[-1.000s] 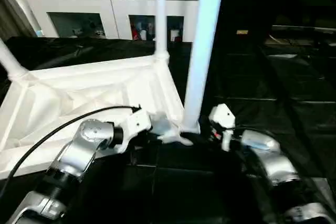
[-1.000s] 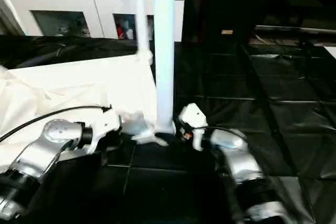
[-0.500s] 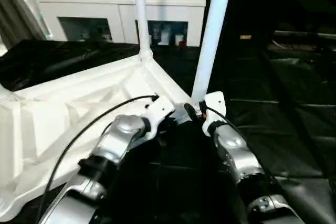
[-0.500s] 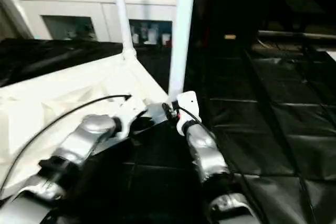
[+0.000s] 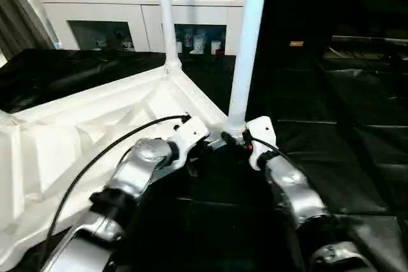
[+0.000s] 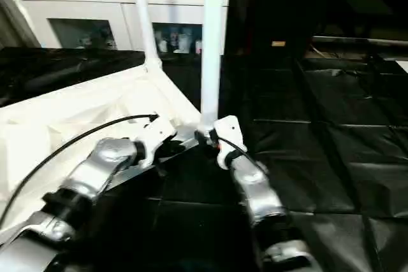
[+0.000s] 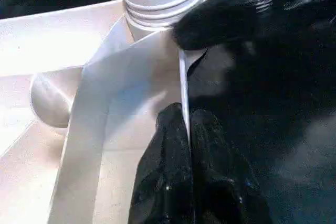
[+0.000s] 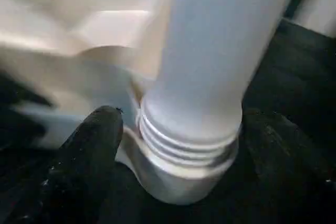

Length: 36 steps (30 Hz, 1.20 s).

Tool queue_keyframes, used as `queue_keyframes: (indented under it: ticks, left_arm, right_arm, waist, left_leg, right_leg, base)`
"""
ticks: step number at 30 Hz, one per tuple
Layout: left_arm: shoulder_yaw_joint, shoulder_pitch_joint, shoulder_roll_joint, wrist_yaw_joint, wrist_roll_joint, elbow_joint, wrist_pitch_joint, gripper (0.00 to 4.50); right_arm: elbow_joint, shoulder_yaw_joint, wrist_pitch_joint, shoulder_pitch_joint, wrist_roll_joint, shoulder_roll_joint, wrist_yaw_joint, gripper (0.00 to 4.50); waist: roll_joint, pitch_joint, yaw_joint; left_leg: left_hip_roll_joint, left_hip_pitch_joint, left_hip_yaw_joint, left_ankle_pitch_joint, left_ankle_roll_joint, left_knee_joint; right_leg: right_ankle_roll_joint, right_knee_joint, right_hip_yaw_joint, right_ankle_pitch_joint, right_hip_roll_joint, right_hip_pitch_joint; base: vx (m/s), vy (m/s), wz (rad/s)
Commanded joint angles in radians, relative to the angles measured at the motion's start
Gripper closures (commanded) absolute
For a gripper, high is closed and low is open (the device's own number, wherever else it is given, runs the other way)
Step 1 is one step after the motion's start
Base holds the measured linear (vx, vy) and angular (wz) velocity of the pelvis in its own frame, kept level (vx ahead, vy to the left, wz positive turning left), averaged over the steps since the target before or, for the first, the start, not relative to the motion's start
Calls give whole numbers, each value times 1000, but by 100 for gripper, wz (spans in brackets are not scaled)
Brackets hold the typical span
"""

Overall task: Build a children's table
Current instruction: Rotate leg to tighten

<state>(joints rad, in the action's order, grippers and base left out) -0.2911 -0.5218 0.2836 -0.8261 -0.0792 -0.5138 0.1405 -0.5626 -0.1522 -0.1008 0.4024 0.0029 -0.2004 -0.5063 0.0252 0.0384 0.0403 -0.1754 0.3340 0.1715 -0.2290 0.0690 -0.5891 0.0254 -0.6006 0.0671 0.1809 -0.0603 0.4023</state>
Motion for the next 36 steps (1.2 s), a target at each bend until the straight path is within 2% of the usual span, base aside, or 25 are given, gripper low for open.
queue_keyframes:
  ticks: [1,3,4,5,9,11,14,20,21,23,25,28,30,36]
  left_arm:
    - [-8,40,30,-65,26,5,-53,450]
    - [-13,66,59,-138,54,44,-81,450]
    - [-13,66,60,-139,55,45,-80,450]
    - [-18,78,76,-171,63,67,-84,450]
    - [-23,101,98,-252,99,116,-97,450]
    - [-28,104,104,-273,106,127,-99,450]
    - [-29,108,107,-306,121,148,-90,450]
    - [-27,96,102,-310,110,139,-87,450]
    - [-27,96,102,-310,110,139,-87,450]
    - [-26,92,103,-313,110,133,-87,450]
    - [-25,90,104,-313,108,132,-86,450]
    - [-25,91,106,-312,108,133,-86,450]
    - [-25,94,107,-312,109,138,-84,450]
    - [-23,102,112,-313,109,141,-84,450]
  right_arm:
    - [42,-17,-56,-6,11,-45,-112,62]
    - [73,-20,-94,-14,58,-100,-227,62]
    - [74,-20,-94,-15,60,-101,-230,62]
    - [98,-24,-84,-24,97,-125,-306,62]
    - [135,-42,-72,-42,130,-166,-431,62]
    - [136,-44,-70,-42,133,-171,-451,62]
    - [122,-50,-76,-40,134,-177,-478,62]
    - [93,-62,-78,-31,119,-166,-488,62]
    - [93,-62,-78,-31,119,-166,-488,80]
    - [92,-59,-73,-30,118,-163,-492,80]
    - [85,-60,-75,-27,110,-164,-489,109]
    - [76,-58,-72,-23,113,-162,-486,122]
    - [75,-53,-69,-21,119,-159,-485,155]
    - [78,-51,-67,-24,121,-156,-494,174]
  waist:
    - [-25,-48,10]
    - [-23,-51,12]
    - [-23,-51,12]
    - [-23,-50,10]
    - [-20,-52,14]
    - [-19,-53,17]
    - [-19,-53,22]
    - [-17,-51,25]
    - [-18,-52,25]
    - [-18,-53,25]
    - [-18,-54,25]
    - [-20,-54,26]
    - [-19,-54,26]
    - [-21,-54,26]
  left_leg:
    - [-47,22,-15,-113,-105,65]
    - [-48,23,-14,-92,-114,62]
    - [-48,23,-14,-88,-120,61]
    - [-49,24,-13,-83,-127,62]
    - [-55,20,-14,-64,-149,59]
    - [-53,19,-11,-53,-152,58]
    - [-53,20,-11,-44,-147,57]
    - [-52,19,-11,-73,-119,60]
    - [-51,20,-12,-67,-118,59]
    - [-52,19,-12,-58,-121,59]
    - [-52,20,-12,-51,-124,58]
    - [-51,20,-12,-45,-126,57]
    - [-52,20,-12,-48,-127,57]
    - [-51,20,-12,-40,-129,57]
  right_leg:
    - [135,86,-55,348,-88,-51]
    - [165,76,-53,283,-87,-54]
    - [171,75,-53,264,-87,-55]
    - [185,72,-53,242,-85,-54]
    - [223,63,-54,167,-86,-54]
    - [235,62,-54,150,-85,-54]
    - [238,60,-53,142,-85,-55]
    - [224,66,-53,193,-85,-57]
    - [222,65,-53,185,-85,-57]
    - [224,63,-53,167,-84,-57]
    - [227,61,-53,154,-85,-58]
    - [230,60,-53,147,-85,-58]
    - [230,61,-53,155,-85,-58]
    - [228,59,-52,150,-85,-58]
  base:
    - [0,0,0]
    - [0,0,0]
    - [0,0,0]
    - [0,0,0]
    - [0,0,0]
    - [0,0,0]
    - [0,0,0]
    - [0,0,0]
    - [0,0,0]
    - [0,0,0]
    - [0,0,0]
    - [0,0,0]
    - [0,0,0]
    - [0,0,0]
